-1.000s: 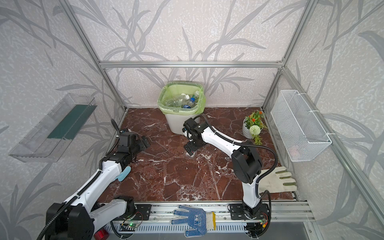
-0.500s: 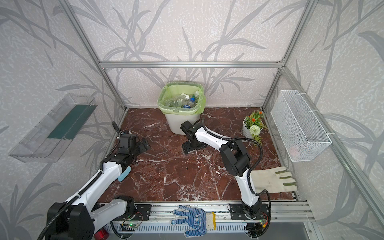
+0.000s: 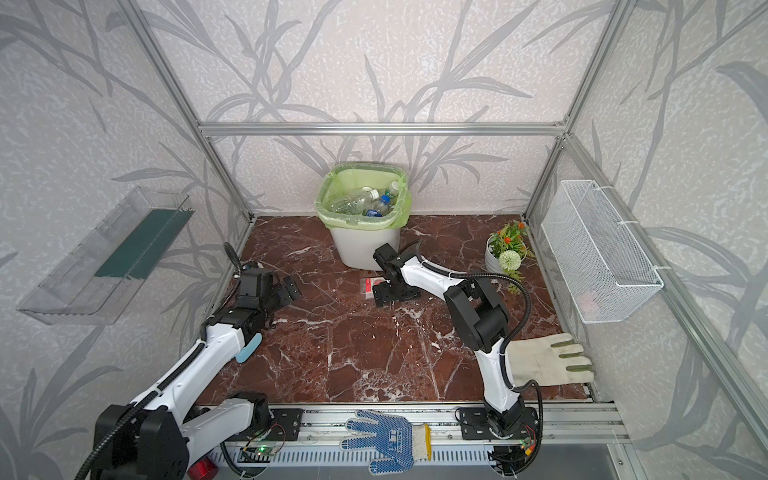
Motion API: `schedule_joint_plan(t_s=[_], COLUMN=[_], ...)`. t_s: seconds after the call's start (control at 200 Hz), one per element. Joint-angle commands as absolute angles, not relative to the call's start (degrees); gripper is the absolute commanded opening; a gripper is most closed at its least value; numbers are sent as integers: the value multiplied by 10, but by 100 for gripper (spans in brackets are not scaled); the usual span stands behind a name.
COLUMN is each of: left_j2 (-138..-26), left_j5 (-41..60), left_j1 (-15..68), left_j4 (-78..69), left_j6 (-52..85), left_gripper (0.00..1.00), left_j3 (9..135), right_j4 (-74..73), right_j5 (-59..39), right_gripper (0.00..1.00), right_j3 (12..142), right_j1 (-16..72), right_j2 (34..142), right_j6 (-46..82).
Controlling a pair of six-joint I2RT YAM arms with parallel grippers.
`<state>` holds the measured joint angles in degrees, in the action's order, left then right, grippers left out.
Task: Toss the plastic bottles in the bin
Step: 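Grasp the pink-label juice bottle with the right gripper, adjusting its hold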
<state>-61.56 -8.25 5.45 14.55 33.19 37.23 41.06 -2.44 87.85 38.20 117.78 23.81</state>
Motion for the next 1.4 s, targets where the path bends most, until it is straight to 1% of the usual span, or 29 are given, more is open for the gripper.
schedule_joint_plan(t_s=[0.0, 0.085, 0.145, 0.285, 0.395, 0.495, 0.62, 0.72, 0.815, 0.92, 1.045, 1.205, 1.245, 1.395], left_j2=[-617, -619, -620, -628, -629, -625, -623, -622, -622, -620, -616, -613, -614, -615], left_j5=[-81, -75, -64, -21, -18, -11, -8, -9, -10, -11, -13, -16, -16, -17], left_j1=[50, 51, 51, 51, 52, 52, 51, 52, 51, 50, 51, 50, 51, 51], left_j4=[140, 138, 135, 112, 107, 100, 104, 106, 109, 113, 115, 118, 116, 116], left_j6=[337, 335, 331, 311, 320, 323, 323, 324, 324, 323, 323, 324, 324, 327], left_gripper=[99, 99, 99, 99, 99, 99, 99, 99, 99, 99, 99, 99, 99, 99], left_j3=[367, 367, 366, 358, 353, 349, 350, 346, 344, 344, 341, 338, 338, 337], right_j4=[382, 350, 340, 342, 333, 319, 297, 270, 277, 286, 301, 316, 322, 378], right_j5=[-36, -43, -34, 6, 35, 57, 53, 29, -1, 3, 3, -5, -6, 12], right_gripper=[99, 99, 99, 99, 99, 99, 99, 99, 99, 100, 90, 67, 63, 62], right_j3=[854, 828, 820, 816, 809, 815, 831, 837, 864, 890, 907, 881, 869, 825], right_j1=[382, 375, 374, 378, 385, 388, 388, 388, 388, 388, 388, 388, 388, 388], right_j2=[1125, 1106, 1097, 1085, 1088, 1105, 1121, 1132, 1158, 1190, 1207, 1191, 1179, 1119], right_j6=[272, 285, 262, 124, 7, -66, -106, -130, -146, -157, -164, -157, -151, -93])
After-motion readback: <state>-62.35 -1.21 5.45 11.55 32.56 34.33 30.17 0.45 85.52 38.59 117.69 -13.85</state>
